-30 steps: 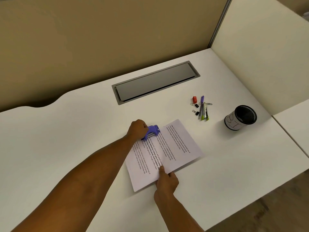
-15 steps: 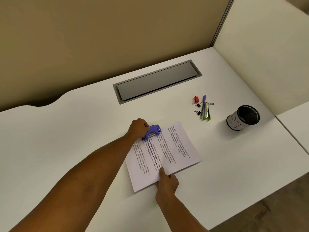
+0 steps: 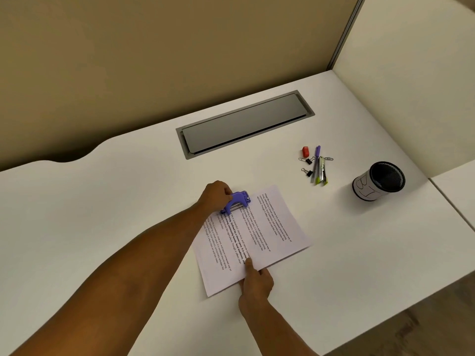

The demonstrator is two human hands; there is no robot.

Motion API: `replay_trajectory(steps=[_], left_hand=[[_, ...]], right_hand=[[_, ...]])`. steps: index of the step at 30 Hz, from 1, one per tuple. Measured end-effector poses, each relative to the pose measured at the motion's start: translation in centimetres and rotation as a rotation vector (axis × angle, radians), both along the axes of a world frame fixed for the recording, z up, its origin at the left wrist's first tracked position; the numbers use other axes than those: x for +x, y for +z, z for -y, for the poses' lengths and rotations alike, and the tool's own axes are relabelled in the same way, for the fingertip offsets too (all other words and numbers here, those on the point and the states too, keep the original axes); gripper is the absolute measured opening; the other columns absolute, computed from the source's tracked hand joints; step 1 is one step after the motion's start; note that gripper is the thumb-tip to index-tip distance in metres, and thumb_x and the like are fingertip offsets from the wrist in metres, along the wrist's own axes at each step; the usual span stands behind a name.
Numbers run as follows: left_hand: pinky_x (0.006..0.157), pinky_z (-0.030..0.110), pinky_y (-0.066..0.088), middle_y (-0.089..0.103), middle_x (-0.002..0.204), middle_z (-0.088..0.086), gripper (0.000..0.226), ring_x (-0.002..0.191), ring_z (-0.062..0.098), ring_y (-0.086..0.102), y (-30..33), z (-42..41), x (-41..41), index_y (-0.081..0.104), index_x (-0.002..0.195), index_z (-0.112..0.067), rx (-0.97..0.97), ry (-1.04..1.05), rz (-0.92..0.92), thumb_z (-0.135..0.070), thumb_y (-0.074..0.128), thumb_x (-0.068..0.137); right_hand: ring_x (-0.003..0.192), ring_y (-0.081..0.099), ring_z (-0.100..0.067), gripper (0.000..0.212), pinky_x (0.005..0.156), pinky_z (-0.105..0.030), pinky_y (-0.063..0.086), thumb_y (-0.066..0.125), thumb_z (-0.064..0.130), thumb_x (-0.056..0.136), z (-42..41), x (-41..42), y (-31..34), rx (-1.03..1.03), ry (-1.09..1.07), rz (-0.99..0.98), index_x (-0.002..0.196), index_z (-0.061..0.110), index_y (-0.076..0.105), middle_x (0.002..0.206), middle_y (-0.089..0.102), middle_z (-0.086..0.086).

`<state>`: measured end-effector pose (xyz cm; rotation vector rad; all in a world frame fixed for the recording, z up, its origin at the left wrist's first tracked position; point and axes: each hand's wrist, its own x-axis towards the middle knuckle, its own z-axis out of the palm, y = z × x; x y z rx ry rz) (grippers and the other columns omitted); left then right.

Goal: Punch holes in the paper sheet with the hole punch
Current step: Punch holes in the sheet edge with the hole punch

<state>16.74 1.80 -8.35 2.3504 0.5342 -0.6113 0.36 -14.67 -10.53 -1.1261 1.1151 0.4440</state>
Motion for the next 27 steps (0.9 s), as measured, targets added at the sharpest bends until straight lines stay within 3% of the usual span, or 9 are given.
replay_trajectory(steps=[6,11,15,17,20,23,25,27], left_hand=[[0.087,0.026,0.044,0.062,0.129,0.009,0.039,0.114,0.023,0.059,-0.3,0.1,0.6,0.057,0.129,-0.011,-0.025,-0.024,0.013,-0.033,0.057,0.097],[0.105,0.042,0.043,0.053,0.140,0.011,0.056,0.128,0.030,0.050,-1.4,1.1,1.5,0.049,0.137,-0.012,0.087,0.015,0.118,-0.049,0.053,0.095],[0.117,0.047,0.030,0.040,0.153,0.013,0.069,0.144,0.033,0.033,-2.5,2.2,2.2,0.040,0.146,-0.010,0.166,0.013,0.153,-0.058,0.044,0.096],[0.122,0.050,0.019,0.026,0.161,0.014,0.072,0.151,0.035,0.016,-3.1,2.6,2.3,0.033,0.149,-0.011,0.207,-0.004,0.126,-0.060,0.038,0.097],[0.124,0.052,0.007,0.005,0.166,0.014,0.072,0.153,0.037,-0.005,-4.0,3.1,2.2,0.024,0.153,-0.013,0.277,-0.019,0.107,-0.060,0.031,0.098],[0.123,0.053,0.003,-0.004,0.166,0.013,0.075,0.152,0.039,-0.011,-4.6,3.3,2.0,0.017,0.155,-0.015,0.308,0.000,0.093,-0.062,0.027,0.098],[0.123,0.054,0.002,-0.005,0.166,0.013,0.078,0.152,0.039,-0.011,-4.9,3.2,1.9,0.014,0.156,-0.016,0.313,0.006,0.078,-0.064,0.025,0.097],[0.123,0.055,0.000,-0.007,0.166,0.012,0.079,0.152,0.039,-0.012,-5.1,3.1,1.9,0.011,0.157,-0.017,0.337,-0.001,0.093,-0.066,0.024,0.095]], right_hand=[[0.098,0.070,-0.027,0.012,0.093,-0.048,0.057,0.073,0.014,0.088,0.7,0.2,-0.1,-0.026,0.048,0.012,0.094,0.023,0.068,0.103,0.073,-0.005],[0.085,0.072,-0.026,0.017,0.083,-0.039,0.061,0.065,0.022,0.096,3.1,-0.2,0.8,-0.176,0.149,0.004,0.095,0.006,0.070,0.090,0.073,-0.011],[0.081,0.071,-0.020,0.019,0.075,-0.031,0.056,0.054,0.027,0.100,6.2,-0.2,1.0,-0.468,0.323,0.122,0.098,0.012,0.066,0.085,0.073,-0.003],[0.093,0.065,-0.022,0.017,0.072,-0.026,0.048,0.055,0.029,0.099,7.2,0.0,0.4,-0.728,0.527,0.263,0.107,0.016,0.063,0.093,0.068,0.001],[0.114,0.056,-0.025,0.036,0.092,-0.039,0.051,0.053,0.041,0.095,8.1,0.5,-1.0,-1.137,0.931,0.528,0.125,0.022,0.059,0.123,0.061,-0.002],[0.144,0.036,-0.030,0.057,0.116,-0.046,0.031,0.037,0.053,0.097,8.2,1.0,-2.5,-1.206,1.221,0.655,0.145,0.022,0.045,0.154,0.041,-0.008],[0.152,0.018,-0.030,0.065,0.122,-0.046,0.016,0.034,0.056,0.099,8.4,1.2,-3.3,-1.215,1.367,0.699,0.153,0.021,0.034,0.164,0.025,-0.008],[0.154,0.009,-0.030,0.071,0.122,-0.048,0.013,0.035,0.058,0.098,8.7,1.3,-3.9,-1.232,1.457,0.710,0.156,0.017,0.026,0.166,0.015,-0.009]])
